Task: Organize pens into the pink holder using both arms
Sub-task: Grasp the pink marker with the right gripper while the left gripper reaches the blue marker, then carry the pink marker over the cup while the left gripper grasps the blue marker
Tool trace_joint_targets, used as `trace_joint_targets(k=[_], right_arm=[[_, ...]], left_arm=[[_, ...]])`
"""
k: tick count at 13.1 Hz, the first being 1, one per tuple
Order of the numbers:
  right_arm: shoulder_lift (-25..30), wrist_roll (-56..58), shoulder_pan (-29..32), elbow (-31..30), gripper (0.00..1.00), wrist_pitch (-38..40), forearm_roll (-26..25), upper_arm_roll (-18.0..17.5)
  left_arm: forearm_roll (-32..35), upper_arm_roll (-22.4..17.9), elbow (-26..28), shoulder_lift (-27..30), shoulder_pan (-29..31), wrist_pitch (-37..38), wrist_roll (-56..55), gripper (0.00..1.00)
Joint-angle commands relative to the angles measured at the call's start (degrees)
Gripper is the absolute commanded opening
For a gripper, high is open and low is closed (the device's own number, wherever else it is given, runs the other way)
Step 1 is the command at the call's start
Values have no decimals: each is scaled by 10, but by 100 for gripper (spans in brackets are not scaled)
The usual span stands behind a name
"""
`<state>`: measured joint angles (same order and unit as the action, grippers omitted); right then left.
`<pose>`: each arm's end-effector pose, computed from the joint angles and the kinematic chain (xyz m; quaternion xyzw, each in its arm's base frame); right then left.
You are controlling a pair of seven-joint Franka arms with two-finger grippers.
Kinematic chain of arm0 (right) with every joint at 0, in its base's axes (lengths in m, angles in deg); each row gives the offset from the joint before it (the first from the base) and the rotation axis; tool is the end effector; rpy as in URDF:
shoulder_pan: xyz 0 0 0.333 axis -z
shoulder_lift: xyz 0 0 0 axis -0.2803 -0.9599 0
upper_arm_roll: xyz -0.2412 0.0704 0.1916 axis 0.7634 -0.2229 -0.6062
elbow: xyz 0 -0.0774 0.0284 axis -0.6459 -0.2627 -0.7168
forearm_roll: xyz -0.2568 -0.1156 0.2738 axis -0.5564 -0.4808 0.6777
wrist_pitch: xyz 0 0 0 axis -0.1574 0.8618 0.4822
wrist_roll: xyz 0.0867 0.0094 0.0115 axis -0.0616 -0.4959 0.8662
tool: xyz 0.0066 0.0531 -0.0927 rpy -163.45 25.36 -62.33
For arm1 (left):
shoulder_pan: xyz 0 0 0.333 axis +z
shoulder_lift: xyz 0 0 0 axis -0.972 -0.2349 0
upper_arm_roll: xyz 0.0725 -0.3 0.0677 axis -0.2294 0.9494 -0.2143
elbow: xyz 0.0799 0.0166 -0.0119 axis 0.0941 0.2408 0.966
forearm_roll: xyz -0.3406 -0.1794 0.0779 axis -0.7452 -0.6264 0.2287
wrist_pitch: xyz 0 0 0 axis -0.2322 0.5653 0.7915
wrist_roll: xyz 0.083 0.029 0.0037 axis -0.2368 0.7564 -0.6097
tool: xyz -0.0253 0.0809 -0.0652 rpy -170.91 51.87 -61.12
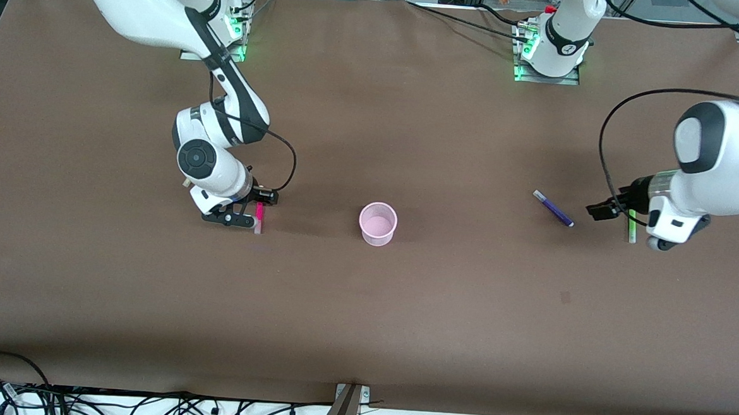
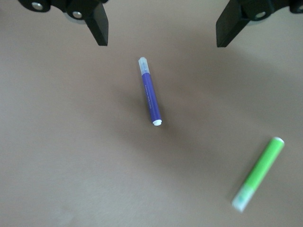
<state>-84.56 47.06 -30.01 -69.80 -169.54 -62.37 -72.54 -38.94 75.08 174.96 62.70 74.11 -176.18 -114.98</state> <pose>0.5589 0.2239 0.1783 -0.9968 0.0511 0.0607 0.0118 0.5694 0.0272 0.3193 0.9333 0.3253 -0.1481 0.0332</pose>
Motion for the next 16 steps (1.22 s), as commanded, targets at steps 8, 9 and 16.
trace_joint_targets(k=[8, 9, 16], right_arm=[[8, -75, -1, 133, 0, 237, 168, -24], [4, -82, -5, 161, 0, 274, 211, -24], [-89, -190, -59, 280, 0, 260, 640, -26]], left_arm=[[-16, -2, 137, -73, -54, -262, -83, 100], [-16, -2, 137, -82, -55, -275, -83, 97], [-12, -2, 137, -102, -55, -280, -78, 39]])
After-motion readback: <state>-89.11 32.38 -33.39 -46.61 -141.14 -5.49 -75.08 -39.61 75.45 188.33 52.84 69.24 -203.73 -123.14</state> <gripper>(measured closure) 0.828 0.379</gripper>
